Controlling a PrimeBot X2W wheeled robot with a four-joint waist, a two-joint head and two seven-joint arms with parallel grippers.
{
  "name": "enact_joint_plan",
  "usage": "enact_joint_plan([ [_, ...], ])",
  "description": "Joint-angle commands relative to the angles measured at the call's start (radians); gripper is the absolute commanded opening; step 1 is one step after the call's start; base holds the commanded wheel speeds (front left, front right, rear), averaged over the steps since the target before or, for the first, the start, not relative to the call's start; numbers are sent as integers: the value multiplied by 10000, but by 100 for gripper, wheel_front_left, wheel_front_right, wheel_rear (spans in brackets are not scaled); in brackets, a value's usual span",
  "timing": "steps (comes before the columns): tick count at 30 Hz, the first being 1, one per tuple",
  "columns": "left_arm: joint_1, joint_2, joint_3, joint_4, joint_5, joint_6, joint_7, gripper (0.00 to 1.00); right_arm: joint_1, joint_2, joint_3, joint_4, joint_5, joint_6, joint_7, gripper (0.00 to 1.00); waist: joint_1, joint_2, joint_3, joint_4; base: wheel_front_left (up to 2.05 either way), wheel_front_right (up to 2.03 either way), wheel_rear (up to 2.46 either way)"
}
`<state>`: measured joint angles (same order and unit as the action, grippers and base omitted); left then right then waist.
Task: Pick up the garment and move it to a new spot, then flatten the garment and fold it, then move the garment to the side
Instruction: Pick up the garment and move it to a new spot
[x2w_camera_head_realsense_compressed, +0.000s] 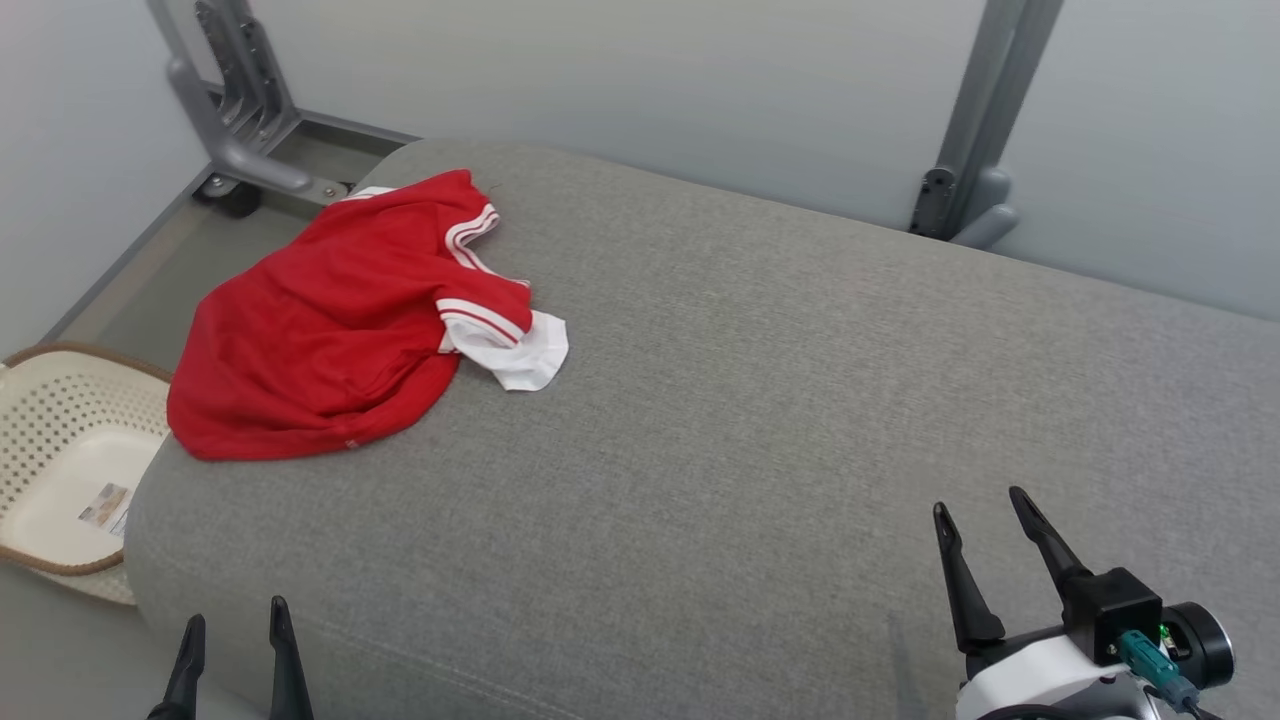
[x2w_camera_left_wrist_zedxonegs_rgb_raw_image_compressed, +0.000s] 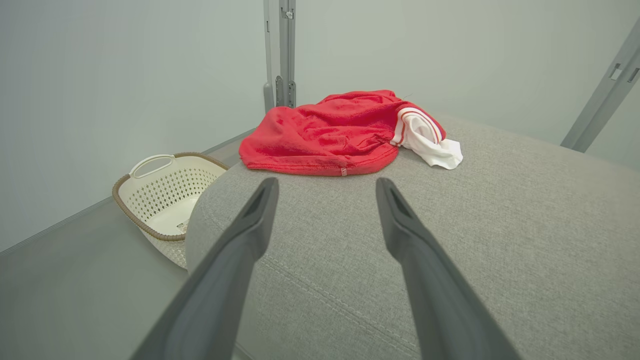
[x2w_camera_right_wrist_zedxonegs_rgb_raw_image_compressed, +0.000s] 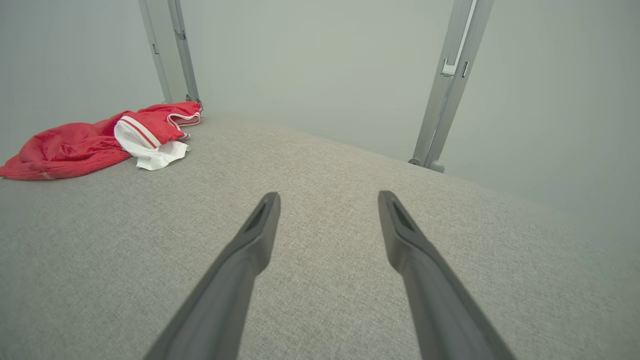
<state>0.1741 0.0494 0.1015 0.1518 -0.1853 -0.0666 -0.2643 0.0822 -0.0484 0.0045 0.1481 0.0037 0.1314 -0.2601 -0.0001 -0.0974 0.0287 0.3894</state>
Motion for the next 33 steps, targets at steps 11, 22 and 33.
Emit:
enact_joint_plan([
  [11, -424, 18, -484, 232, -666, -75, 1, 100, -251, -535, 192, 66, 145, -14, -35, 100, 1, 0, 864, 1132, 0, 0, 0],
  [22, -5804, 194, -1495, 4380, -1808, -615, 7, 100, -1310, -2161, -1274, -1277, -244, -11, -33, 100, 1, 0, 4527, 512, 0, 0, 0],
  [33, -9582, 952, -1205, 8412, -2861, -639, 495, 100, -1946, -2662, -1281, -2061, -219, -11, -34, 100, 1, 0, 6456, -277, 0, 0, 0],
])
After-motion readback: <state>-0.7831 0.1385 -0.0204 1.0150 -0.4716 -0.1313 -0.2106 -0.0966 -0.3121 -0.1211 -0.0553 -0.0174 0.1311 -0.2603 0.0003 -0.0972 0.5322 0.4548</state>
